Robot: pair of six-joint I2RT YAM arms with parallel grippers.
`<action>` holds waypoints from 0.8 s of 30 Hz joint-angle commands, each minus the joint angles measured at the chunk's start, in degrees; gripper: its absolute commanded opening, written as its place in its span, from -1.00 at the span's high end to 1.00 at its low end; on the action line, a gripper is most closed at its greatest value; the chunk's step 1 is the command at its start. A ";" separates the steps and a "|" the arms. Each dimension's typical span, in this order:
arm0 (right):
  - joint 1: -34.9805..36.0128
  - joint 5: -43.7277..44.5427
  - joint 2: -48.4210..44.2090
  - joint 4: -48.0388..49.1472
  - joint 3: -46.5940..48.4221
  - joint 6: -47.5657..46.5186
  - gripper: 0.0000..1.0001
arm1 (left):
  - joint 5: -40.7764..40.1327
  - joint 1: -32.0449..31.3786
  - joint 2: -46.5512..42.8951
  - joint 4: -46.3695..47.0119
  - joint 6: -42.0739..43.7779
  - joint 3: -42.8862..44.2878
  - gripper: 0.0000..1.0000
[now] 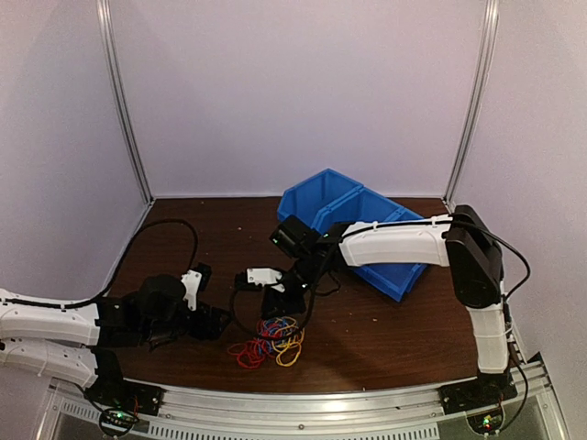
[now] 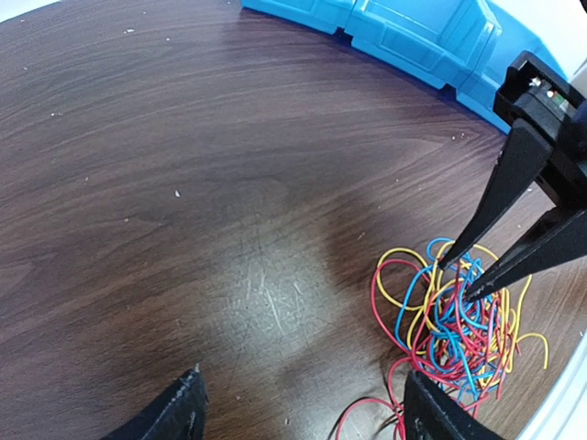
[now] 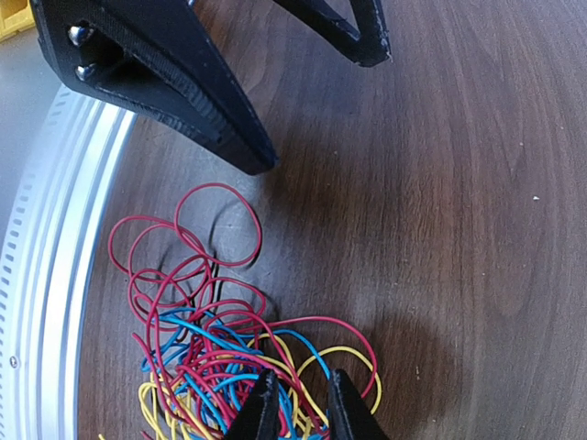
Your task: Untangle the cables
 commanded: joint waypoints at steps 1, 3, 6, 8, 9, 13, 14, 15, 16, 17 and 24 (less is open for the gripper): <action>-0.04 0.94 2.47 -1.54 2.33 -0.20 0.60 | 1.02 0.36 0.10 2.86 -0.54 -0.39 -0.50; -0.08 0.94 2.95 -2.04 2.86 -0.24 0.61 | 0.98 0.33 -0.07 2.73 -0.56 -0.52 -0.50; -0.09 1.13 3.14 -2.22 3.15 -0.33 0.65 | 0.67 0.37 -0.58 2.45 -0.51 -0.57 -0.50; -0.09 1.31 3.32 -2.26 3.29 -0.33 0.71 | 0.41 0.33 -0.93 2.28 -0.47 -0.65 -0.50; -0.09 1.29 3.36 -2.33 3.41 -0.33 0.75 | 0.38 0.33 -0.95 2.25 -0.43 -0.72 -0.50; -0.08 0.79 3.11 -2.78 4.17 -0.16 0.95 | 0.31 0.35 -0.85 2.63 -0.43 -0.98 -0.50; -0.13 0.61 2.84 -2.80 4.49 0.48 1.00 | 0.37 0.33 -0.60 2.79 -0.35 -1.00 -0.50; -0.34 -0.34 2.59 -2.72 4.95 1.38 1.00 | 0.42 0.38 -0.50 3.03 -0.22 -1.00 -0.50; -0.60 -1.46 2.12 -2.71 5.41 2.33 1.00 | 0.57 0.35 -0.17 3.34 0.02 -1.07 -0.50; -0.96 -2.37 1.62 -2.63 5.97 3.33 1.00 | 0.93 0.33 0.41 3.96 0.45 -0.96 -0.50; -3.13 -1.41 -6.41 -0.31 5.37 8.24 1.00 | 11.34 0.38 3.50 14.73 8.54 1.13 -0.51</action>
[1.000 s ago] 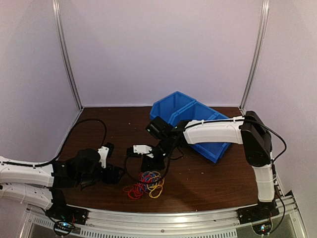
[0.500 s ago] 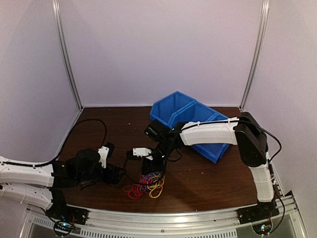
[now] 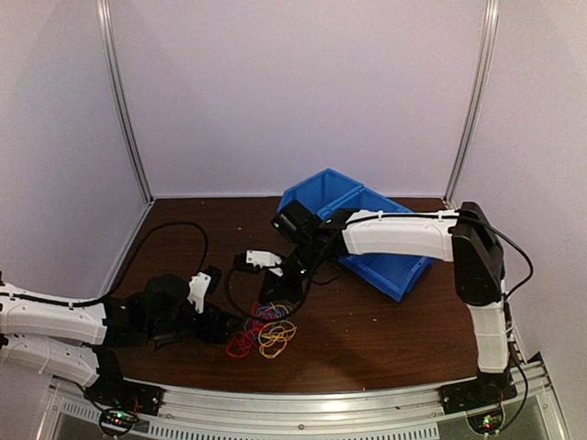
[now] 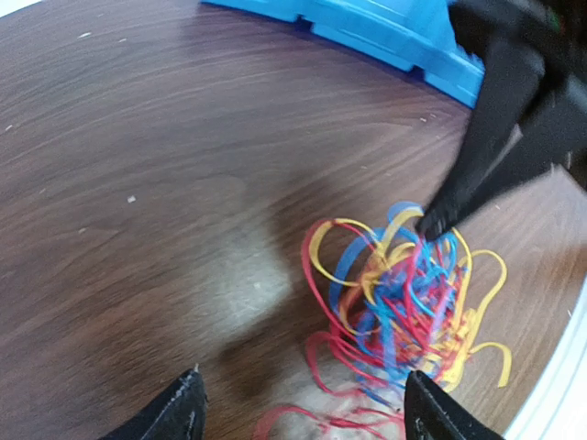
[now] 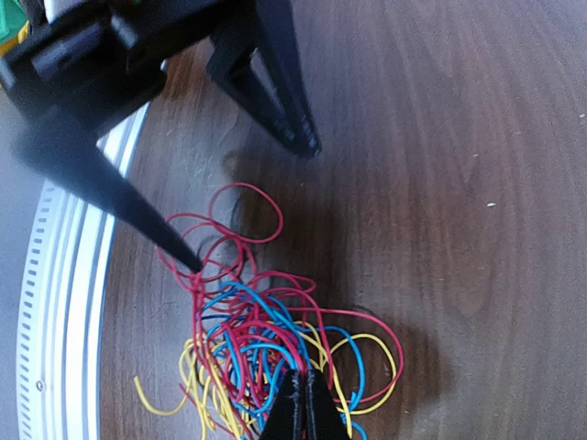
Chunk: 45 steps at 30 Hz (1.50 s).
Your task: Untangle the cables
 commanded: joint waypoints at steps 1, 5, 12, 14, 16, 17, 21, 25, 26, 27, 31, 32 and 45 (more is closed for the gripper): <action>-2.25 -0.76 -8.48 2.62 -0.10 4.74 1.00 | 7.85 0.30 -0.29 14.25 6.20 0.33 -0.53; -4.07 -7.47 -11.92 6.65 -5.10 9.68 1.00 | 6.08 0.33 0.13 34.75 8.59 -3.75 -0.58; -4.34 -13.31 -13.56 9.37 -6.29 15.12 1.00 | 4.27 0.37 20.08 49.02 12.13 4.94 -0.50; -4.60 -14.55 -14.19 9.79 -6.31 15.85 1.00 | 4.23 0.38 25.13 52.32 11.99 6.88 -0.40; -5.01 -15.60 -15.10 9.99 -6.82 16.09 1.00 | 4.60 0.43 29.48 54.57 11.82 8.50 -0.28; -5.20 -15.76 -15.64 9.99 -7.21 15.96 1.00 | 4.67 0.42 31.45 55.23 11.41 9.24 -0.22; -6.05 -16.68 -18.65 10.18 -9.01 15.16 1.00 | 7.55 0.43 37.55 57.40 9.74 10.60 -0.03; -7.13 -19.19 -21.93 10.27 -9.71 14.22 1.00 | 8.66 0.44 41.82 57.57 8.18 10.69 -0.01; -7.31 -19.61 -22.23 9.81 -9.34 13.77 1.00 | 8.97 0.45 42.66 57.74 8.12 10.62 -0.01; -7.57 -20.16 -22.55 9.41 -8.98 13.58 1.00 | 9.27 0.42 43.21 58.14 8.11 10.45 0.00; -8.50 -21.17 -23.24 8.86 -7.80 13.41 1.00 | 9.45 0.42 43.89 58.85 7.45 9.54 0.03; -8.60 -20.54 -23.37 8.87 -7.91 13.24 1.00 | 9.45 0.42 43.52 59.45 7.15 9.01 0.03; -10.28 -13.90 -23.49 14.18 -17.15 12.78 1.00 | 11.14 0.33 20.74 57.28 12.31 -1.06 -0.35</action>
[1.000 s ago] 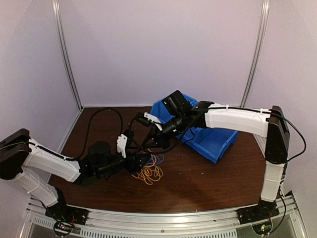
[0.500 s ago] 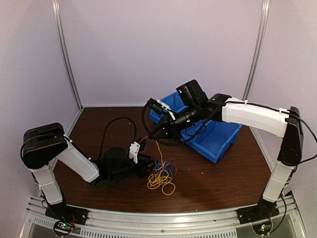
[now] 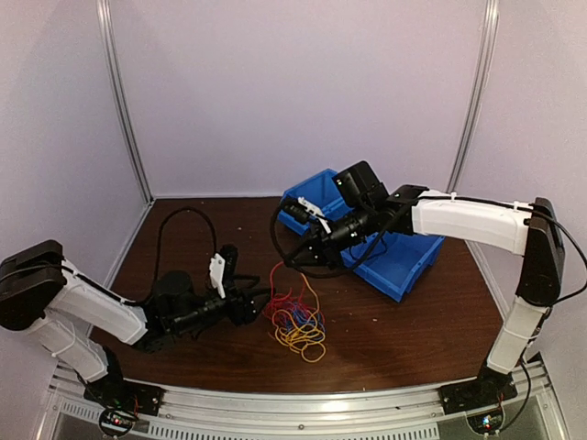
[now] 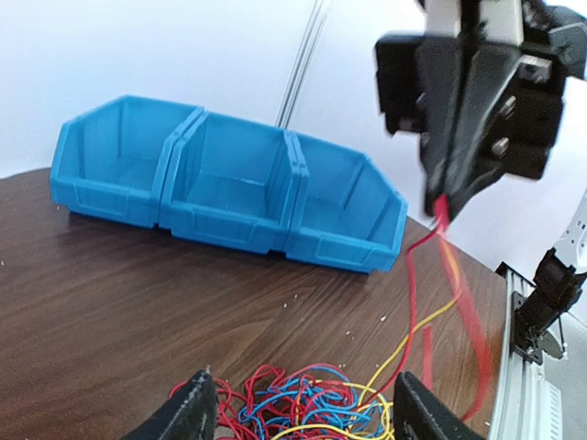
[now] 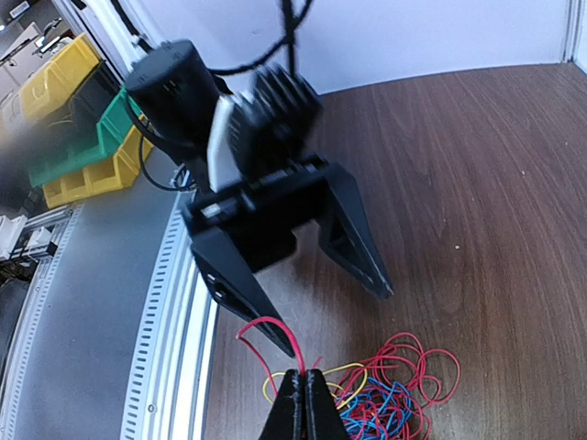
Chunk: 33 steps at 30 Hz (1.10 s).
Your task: Untangle the cables
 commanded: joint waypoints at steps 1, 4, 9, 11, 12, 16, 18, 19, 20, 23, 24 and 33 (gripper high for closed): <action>-0.73 3.94 -0.90 3.38 -1.60 -0.78 1.00 | 3.54 0.30 -6.23 -0.88 5.25 -0.25 -0.36; -0.83 4.63 -0.43 3.65 -1.99 -0.94 1.00 | 8.26 0.34 -8.02 -4.51 7.80 1.47 -0.44; -0.84 4.66 0.47 3.62 -2.57 -1.15 1.00 | 13.45 0.39 -6.99 -17.30 8.71 9.18 -0.48; -0.84 4.52 0.57 3.70 -2.66 -1.24 1.00 | 11.03 0.37 -5.76 -21.73 8.09 12.11 -0.43; -0.83 4.42 0.52 3.68 -2.70 -1.24 1.00 | 9.88 0.37 -5.12 -23.01 7.78 13.14 -0.36; -0.84 4.64 0.41 3.62 -2.93 -1.55 1.00 | 9.21 0.38 -3.93 -22.46 7.74 14.24 0.07; -0.88 4.87 0.28 4.02 -3.68 -1.49 1.00 | 9.00 0.37 -3.87 -22.11 7.28 14.36 0.30; -0.88 4.97 0.23 4.38 -4.06 -1.37 1.00 | 9.05 0.37 -3.90 -22.26 7.21 14.54 0.44; -0.89 4.97 0.15 4.67 -4.57 -1.29 1.00 | 8.94 0.45 -4.02 -23.10 7.25 14.96 0.62; -0.83 4.98 0.06 5.61 -5.77 -1.11 1.00 | 7.79 0.46 -4.99 -26.89 7.54 15.97 1.00; -0.85 5.11 0.16 5.89 -6.09 -1.12 1.00 | 7.26 0.50 -5.76 -27.75 7.56 15.85 1.00; 1.01 7.45 3.72 9.94 -10.24 -1.49 -0.26 | 3.28 0.61 -15.60 -33.36 6.90 14.02 1.00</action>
